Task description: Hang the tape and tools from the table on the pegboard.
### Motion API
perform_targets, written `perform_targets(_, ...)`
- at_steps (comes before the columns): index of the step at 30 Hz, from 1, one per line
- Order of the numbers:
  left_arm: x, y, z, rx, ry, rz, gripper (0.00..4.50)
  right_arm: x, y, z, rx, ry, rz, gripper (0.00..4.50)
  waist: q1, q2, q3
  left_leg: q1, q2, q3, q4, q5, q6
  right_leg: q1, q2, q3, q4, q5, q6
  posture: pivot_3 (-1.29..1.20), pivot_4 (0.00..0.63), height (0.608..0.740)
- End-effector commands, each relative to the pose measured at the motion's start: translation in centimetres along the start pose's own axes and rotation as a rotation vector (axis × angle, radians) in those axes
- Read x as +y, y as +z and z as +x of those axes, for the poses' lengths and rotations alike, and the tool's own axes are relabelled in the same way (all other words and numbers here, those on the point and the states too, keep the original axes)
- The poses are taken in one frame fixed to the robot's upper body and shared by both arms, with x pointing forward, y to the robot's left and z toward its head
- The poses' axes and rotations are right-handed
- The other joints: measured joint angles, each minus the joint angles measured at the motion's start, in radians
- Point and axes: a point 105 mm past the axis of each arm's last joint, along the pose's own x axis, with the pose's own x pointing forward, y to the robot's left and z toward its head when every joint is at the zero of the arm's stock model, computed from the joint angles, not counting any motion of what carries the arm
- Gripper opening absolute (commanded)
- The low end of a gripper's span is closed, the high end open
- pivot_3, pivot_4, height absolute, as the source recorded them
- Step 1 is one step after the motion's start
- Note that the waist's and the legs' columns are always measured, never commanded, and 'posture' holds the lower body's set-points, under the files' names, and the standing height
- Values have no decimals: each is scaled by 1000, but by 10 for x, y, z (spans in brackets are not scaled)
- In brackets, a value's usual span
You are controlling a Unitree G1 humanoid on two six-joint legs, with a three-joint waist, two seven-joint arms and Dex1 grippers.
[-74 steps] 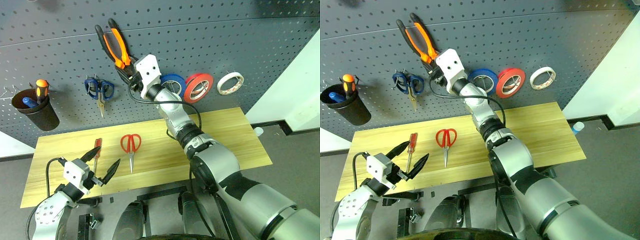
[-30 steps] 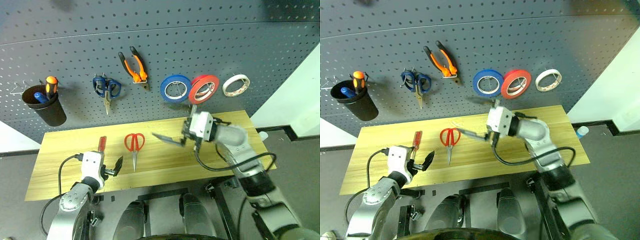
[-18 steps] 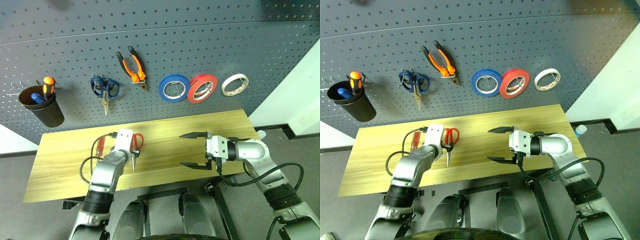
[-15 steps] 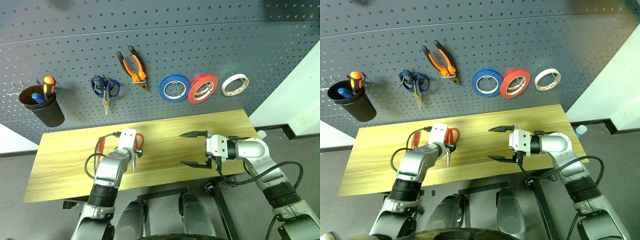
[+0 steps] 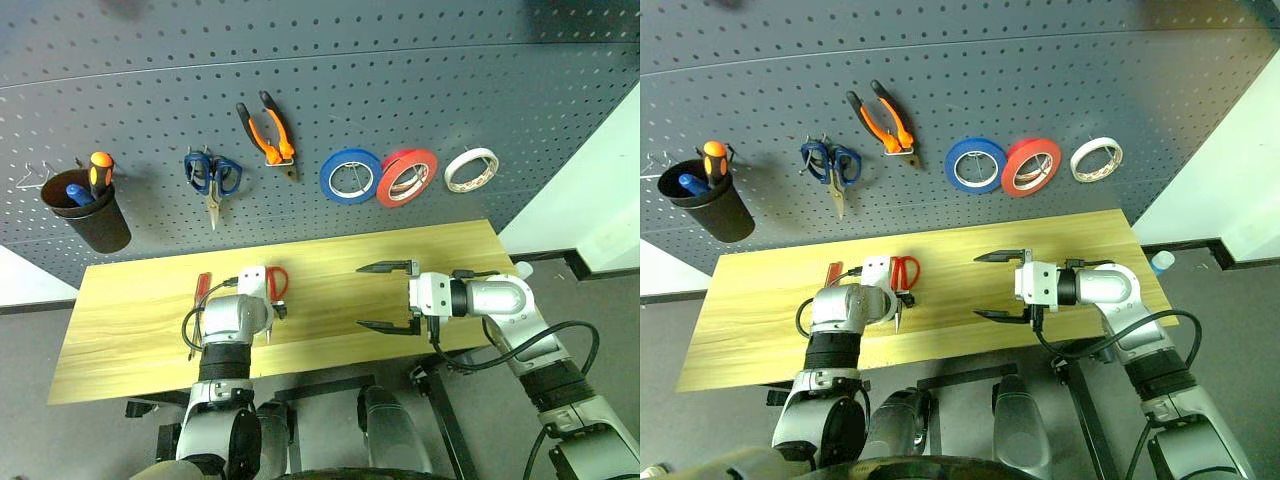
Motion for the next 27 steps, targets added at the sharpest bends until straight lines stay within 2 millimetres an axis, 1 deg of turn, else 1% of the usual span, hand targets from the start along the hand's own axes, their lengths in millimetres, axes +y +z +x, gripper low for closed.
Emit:
perform_targets(1,-1,12,1,-38,-20,-24,3944,-5,3,-6,3,-32,-33,4500,0,0,0,0,0,0,0,0,0,0,0,0,0,0,0,-27,133,740)
perform_targets(2,-1,14,2,-44,-24,-28,3707,-4,2,-6,5,-33,-33,4500,0,0,0,0,0,0,0,0,-1,0,0,0,0,0,0,-31,130,740)
perform_targets(3,-2,15,3,-43,-28,-31,3308,-4,2,-6,7,-34,-35,4500,0,0,0,0,0,0,0,0,-1,0,0,0,0,0,0,-31,130,740)
perform_targets(8,-4,15,5,-36,-43,-51,1610,-8,4,-7,6,-53,-47,4500,0,0,0,0,0,0,0,0,-3,0,0,0,0,1,-1,-38,126,740)
perform_targets(10,-4,16,6,-33,-41,-53,1051,-9,4,-7,6,-55,-49,4500,0,0,0,0,0,0,0,0,-3,0,0,0,0,1,-1,-37,124,740)
perform_targets(16,-4,18,4,-42,-55,-49,1040,-11,4,-5,4,-62,-53,4500,0,-1,-1,1,0,0,0,1,-3,1,0,0,0,1,-1,-33,121,740)
perform_targets(18,-5,30,-5,-141,-103,-3,1040,-12,5,-4,-14,-80,-31,4500,-2,-1,-1,1,0,0,0,1,-3,1,0,0,0,1,-1,-39,116,740)
perform_targets(20,-3,36,-20,-242,-171,32,1040,-15,8,-3,-46,-120,-13,4500,-5,-2,-1,1,0,0,0,1,-4,1,0,0,0,3,-3,-44,113,740)
perform_targets(21,0,39,-31,-319,-221,58,1040,-16,9,-3,-63,-135,9,4500,-5,-1,-1,1,0,0,0,1,-7,1,0,0,0,3,-3,-44,113,740)
perform_targets(22,4,39,-41,-386,-253,89,1040,-16,10,-2,-80,-143,28,4500,-6,-2,-1,1,0,0,0,1,-8,1,0,1,0,3,-3,-44,113,740)
perform_targets(25,29,27,-64,-504,-271,198,1040,-19,16,-1,-144,-178,98,4500,-5,-1,-2,1,1,0,-1,2,-9,0,0,1,1,3,-4,-42,114,740)
perform_targets(27,53,16,-79,-590,-262,283,1040,-21,24,1,-196,-180,151,4500,-5,-1,-3,1,1,1,0,2,-10,0,0,2,1,3,-4,-36,112,740)
